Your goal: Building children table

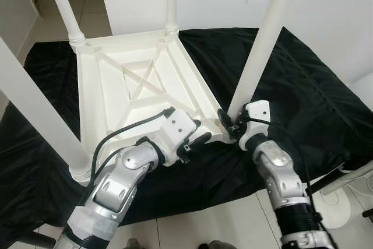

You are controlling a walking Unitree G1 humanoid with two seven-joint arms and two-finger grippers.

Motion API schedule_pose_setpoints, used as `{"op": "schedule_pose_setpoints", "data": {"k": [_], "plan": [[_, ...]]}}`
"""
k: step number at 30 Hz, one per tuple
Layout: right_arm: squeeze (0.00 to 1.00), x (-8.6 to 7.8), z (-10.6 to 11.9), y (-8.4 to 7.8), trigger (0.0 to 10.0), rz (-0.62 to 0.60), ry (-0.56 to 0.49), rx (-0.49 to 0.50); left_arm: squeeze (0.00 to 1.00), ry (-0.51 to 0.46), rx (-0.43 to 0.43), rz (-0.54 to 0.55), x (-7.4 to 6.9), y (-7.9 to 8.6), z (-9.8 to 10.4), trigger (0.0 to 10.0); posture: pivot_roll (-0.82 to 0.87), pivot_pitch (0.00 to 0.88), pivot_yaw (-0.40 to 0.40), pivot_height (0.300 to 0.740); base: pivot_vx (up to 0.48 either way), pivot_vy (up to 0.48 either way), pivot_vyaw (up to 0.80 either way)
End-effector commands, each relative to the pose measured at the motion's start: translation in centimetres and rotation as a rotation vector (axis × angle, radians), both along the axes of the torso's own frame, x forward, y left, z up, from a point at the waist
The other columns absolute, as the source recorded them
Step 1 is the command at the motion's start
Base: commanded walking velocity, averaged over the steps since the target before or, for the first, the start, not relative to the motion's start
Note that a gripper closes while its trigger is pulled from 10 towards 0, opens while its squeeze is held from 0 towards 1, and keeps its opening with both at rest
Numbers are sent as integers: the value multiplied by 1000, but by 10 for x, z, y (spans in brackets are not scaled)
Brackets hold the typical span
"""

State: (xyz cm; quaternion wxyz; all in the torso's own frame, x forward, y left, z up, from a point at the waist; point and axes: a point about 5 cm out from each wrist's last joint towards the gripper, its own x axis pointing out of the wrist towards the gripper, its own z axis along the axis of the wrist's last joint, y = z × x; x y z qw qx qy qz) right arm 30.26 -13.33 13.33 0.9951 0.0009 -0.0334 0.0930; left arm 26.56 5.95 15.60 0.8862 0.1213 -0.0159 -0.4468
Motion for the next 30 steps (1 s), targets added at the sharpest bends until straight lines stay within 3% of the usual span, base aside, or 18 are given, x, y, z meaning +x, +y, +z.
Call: {"op": "schedule_pose_setpoints", "data": {"k": [1, 3, 7, 16, 17, 24, 25, 27, 30], "plan": [[0, -4, -7, 2, 10000, -119, 42, 18, 0, 27, 9, -10, -3, 0, -5, 10000, -84, 54, 6, 740, 0, 0, 0], [0, -9, -9, 12, 10000, -164, 51, 37, 0, 30, 10, -13, -3, 1, -5, 10000, -86, 53, 8, 740, 0, 0, 0], [0, -11, -7, 22, 10000, -122, 56, 57, 0, 26, 12, -10, -1, 1, -4, 10000, -89, 54, 12, 740, 0, 0, 0], [0, -11, -2, 22, 10000, -105, 52, 66, 0, 22, 11, -9, 1, 1, -3, 10000, -90, 55, 10, 740, 0, 0, 0], [1000, -12, 0, 20, 10000, -107, 47, 65, 0, 23, 7, -5, 1, 0, -3, 10000, -89, 54, 4, 740, 0, 0, 0], [1000, -12, 1, 10, 10000, -46, 45, 59, 0, 24, -13, 11, 3, 0, -1, 10000, -86, 54, -1, 740, 0, 0, 0], [0, -13, 0, 7, 10000, -15, 43, 49, 0, 23, -16, 16, 3, 0, -1, 10000, -86, 54, -1, 740, 0, 0, 0], [0, -13, -1, -3, 10000, 80, 30, 14, 0, 23, -25, 22, 5, 0, 0, 10000, -93, 48, -3, 740, 0, 0, 0], [0, -13, -1, -7, 10000, 116, 27, -11, 0, 23, -26, 22, 5, 0, 0, 10000, -93, 48, -5, 740, 0, 0, 0]]}}
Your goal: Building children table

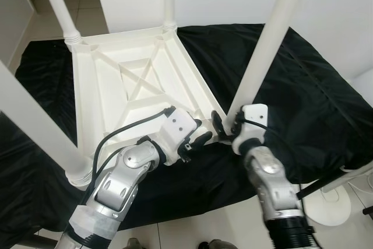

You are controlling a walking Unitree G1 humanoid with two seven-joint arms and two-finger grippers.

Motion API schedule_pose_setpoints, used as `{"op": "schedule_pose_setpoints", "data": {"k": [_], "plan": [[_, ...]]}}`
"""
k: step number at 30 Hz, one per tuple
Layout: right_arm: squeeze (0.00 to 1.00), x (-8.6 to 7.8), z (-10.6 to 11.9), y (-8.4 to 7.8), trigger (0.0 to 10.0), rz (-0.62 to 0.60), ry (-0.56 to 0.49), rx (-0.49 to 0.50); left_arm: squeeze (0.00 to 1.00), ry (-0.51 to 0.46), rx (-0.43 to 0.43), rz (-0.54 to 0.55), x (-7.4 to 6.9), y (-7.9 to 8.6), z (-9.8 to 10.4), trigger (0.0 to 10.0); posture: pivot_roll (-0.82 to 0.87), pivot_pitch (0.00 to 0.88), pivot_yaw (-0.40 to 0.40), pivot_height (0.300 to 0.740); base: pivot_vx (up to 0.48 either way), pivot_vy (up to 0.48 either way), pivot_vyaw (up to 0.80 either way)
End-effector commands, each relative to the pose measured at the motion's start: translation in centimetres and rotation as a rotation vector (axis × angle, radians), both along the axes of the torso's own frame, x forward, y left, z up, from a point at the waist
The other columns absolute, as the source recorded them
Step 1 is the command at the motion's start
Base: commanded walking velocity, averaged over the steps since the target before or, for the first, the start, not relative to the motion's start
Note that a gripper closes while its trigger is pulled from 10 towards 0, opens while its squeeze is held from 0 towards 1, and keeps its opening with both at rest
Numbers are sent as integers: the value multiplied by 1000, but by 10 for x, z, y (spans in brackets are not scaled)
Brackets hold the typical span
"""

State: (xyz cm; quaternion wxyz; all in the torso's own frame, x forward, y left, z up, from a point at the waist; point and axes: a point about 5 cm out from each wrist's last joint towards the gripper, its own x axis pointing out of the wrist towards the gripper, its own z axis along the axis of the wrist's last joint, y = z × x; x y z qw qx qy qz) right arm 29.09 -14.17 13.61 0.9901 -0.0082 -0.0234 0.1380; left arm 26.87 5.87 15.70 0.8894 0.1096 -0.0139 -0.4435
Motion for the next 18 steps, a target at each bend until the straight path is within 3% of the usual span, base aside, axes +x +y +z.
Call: {"op": "schedule_pose_setpoints", "data": {"k": [1, 5, 18], "plan": [[0, -1, -3, -2, 10000, 76, 0, -14, 0, 9, -9, 13, 3, 0, 0, 10000, -96, 46, -3, 740, 0, 0, 0], [0, 7, 0, -20, 10000, 246, -9, -109, 0, 6, -13, 5, 3, 0, 1, 10000, -97, 43, -6, 740, 0, 0, 0], [0, 22, 6, -27, 9922, 439, 2, -167, 0, 27, -49, -17, 3, -1, 5, 10000, -89, 36, -11, 740, 0, 0, 0]]}}
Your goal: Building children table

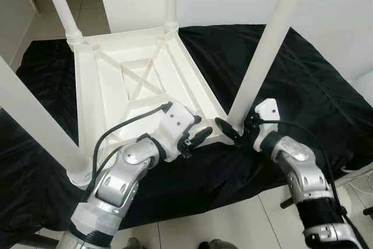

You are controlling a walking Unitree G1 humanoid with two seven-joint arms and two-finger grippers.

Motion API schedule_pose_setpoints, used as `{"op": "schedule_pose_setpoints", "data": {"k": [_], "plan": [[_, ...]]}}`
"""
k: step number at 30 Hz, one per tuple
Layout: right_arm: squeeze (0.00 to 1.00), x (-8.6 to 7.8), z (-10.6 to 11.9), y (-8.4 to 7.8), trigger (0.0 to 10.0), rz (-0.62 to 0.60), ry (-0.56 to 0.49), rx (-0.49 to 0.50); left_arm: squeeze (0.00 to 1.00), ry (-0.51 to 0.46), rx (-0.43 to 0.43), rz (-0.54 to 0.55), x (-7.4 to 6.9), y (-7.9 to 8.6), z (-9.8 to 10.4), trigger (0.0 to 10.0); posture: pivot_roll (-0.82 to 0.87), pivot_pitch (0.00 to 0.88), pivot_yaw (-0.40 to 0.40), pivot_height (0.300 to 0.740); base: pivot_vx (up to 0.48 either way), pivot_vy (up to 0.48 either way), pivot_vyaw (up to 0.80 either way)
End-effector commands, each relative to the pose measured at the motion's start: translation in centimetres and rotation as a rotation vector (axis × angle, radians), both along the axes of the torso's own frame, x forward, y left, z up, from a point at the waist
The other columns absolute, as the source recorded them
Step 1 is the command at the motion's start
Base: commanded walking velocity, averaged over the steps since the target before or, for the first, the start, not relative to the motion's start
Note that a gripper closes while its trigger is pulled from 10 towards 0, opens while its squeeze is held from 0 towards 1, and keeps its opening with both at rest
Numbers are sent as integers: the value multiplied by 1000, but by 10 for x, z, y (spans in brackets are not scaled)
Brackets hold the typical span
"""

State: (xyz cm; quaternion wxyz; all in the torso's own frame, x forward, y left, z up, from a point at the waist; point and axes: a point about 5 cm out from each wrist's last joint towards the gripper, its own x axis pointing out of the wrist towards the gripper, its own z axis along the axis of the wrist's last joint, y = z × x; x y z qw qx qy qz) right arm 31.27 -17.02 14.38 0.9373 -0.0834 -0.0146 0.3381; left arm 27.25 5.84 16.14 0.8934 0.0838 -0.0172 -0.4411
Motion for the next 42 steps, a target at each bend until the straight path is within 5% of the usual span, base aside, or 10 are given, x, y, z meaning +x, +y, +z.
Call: {"op": "schedule_pose_setpoints", "data": {"k": [1, 2, 10, 11, 14, 15, 22, 33, 39, 42], "plan": [[0, 2, -3, 1, 3843, 46, 11, -19, 0, 9, 2, -26, -2, -1, 1, 10000, -85, 36, -12, 740, 0, 0, 0], [0, 4, -4, 0, 1294, 59, 12, -29, 0, 9, 2, -27, -2, -1, 1, 10000, -83, 37, -13, 740, 0, 0, 0], [0, 4, -4, 0, 1294, 59, 12, -29, 0, 9, 2, -27, -2, -1, 1, 10000, -83, 37, -13, 740, 0, 0, 0], [0, 6, -5, 0, 0, 67, 13, -36, 0, 9, 1, -27, -2, -1, 1, 10000, -83, 37, -13, 740, 0, 0, 0], [0, 4, -11, -1, 0, 58, 27, -42, 0, 15, 4, -22, -3, 0, 0, 10000, -74, 43, -16, 740, 0, 0, 0], [0, 2, -13, 0, 10000, 45, 30, -36, 0, 17, 5, -21, -3, 1, 0, 10000, -71, 47, -13, 740, 0, 0, 0], [0, 5, -16, 8, 10000, -129, 23, -69, 0, 9, 43, -26, -5, 3, -3, 10000, -67, 59, -8, 740, 0, 0, 0], [0, -9, -13, 30, 10000, -296, 8, 48, 0, 26, 37, -34, -9, 3, -4, 10000, -63, 70, -1, 740, 0, 0, 0], [0, -19, -11, 39, 10000, -674, -18, 121, 0, 29, 45, -45, -11, 3, -4, 10000, -66, 71, -3, 740, 0, 0, 0], [0, -21, -9, 47, 10000, -722, -12, 156, 0, 24, 39, -46, -11, 1, -2, 10000, -65, 67, -3, 740, 0, 0, 0]]}}
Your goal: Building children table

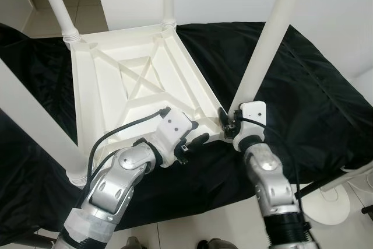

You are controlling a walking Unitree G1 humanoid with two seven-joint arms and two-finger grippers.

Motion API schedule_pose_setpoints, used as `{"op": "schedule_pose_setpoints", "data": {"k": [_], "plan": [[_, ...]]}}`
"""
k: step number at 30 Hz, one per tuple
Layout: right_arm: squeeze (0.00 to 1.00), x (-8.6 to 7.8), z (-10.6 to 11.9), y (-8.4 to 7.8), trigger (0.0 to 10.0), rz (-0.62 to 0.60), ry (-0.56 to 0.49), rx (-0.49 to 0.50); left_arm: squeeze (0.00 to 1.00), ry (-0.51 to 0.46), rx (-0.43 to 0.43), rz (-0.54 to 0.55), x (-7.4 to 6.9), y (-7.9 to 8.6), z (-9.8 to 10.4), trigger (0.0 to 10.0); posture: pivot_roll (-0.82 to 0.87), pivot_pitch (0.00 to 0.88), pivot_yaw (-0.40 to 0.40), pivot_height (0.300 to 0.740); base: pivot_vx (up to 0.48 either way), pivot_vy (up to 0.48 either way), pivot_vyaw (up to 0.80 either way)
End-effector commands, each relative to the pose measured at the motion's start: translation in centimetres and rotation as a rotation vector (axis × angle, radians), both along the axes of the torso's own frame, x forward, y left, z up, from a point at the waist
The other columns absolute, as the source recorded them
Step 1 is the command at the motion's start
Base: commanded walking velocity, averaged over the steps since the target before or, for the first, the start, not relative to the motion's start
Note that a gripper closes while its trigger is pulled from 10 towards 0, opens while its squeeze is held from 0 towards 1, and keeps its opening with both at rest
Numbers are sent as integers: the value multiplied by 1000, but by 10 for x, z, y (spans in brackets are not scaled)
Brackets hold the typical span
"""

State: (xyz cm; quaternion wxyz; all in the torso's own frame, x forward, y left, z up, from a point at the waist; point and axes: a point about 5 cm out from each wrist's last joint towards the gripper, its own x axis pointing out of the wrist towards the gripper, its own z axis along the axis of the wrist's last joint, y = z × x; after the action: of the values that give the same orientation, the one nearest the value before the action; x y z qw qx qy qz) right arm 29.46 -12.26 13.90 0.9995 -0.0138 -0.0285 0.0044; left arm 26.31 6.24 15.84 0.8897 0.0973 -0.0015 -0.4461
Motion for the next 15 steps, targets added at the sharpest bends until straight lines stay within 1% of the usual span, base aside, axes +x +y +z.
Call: {"op": "schedule_pose_setpoints", "data": {"k": [1, 2, 3, 4, 5, 7, 8, 14, 15], "plan": [[0, -3, -4, 0, 10000, -43, 26, 2, 0, 8, 0, -37, -2, -3, 1, 10000, -65, 67, -3, 740, 0, 0, 0], [0, -3, -4, 0, 10000, -43, 26, 2, 0, 8, 0, -37, -2, -3, 1, 10000, -65, 67, -3, 740, 0, 0, 0], [0, -4, -3, 5, 10000, -30, 26, 9, 0, 7, -3, -38, -2, -3, 2, 10000, -68, 65, -1, 740, 0, 0, 0], [0, -4, -3, 5, 10000, -30, 26, 9, 0, 7, -3, -38, -2, -3, 2, 10000, -68, 65, -1, 740, 0, 0, 0], [0, -5, -1, 8, 10000, 17, 19, 17, 0, 9, -5, -47, -3, -5, 2, 10000, -73, 63, 0, 740, 0, 0, 0], [0, -6, -1, 7, 10000, 26, 14, 7, 0, 10, -4, -50, -3, -5, 1, 10000, -74, 62, -1, 740, 0, 0, 0], [1000, -7, -1, 5, 10000, 33, 15, 20, 0, 10, -2, -51, -3, -5, 1, 10000, -74, 61, -2, 740, 0, 0, 0], [1000, -8, -1, 3, 10000, 30, 15, 17, 0, 10, -1, -49, -3, -5, 1, 10000, -74, 61, -3, 740, 0, 0, 0], [1000, -9, -1, 0, 10000, 37, 12, 9, 0, 10, 0, -47, -3, -5, 1, 10000, -75, 59, -6, 740, 0, 0, 0]]}}
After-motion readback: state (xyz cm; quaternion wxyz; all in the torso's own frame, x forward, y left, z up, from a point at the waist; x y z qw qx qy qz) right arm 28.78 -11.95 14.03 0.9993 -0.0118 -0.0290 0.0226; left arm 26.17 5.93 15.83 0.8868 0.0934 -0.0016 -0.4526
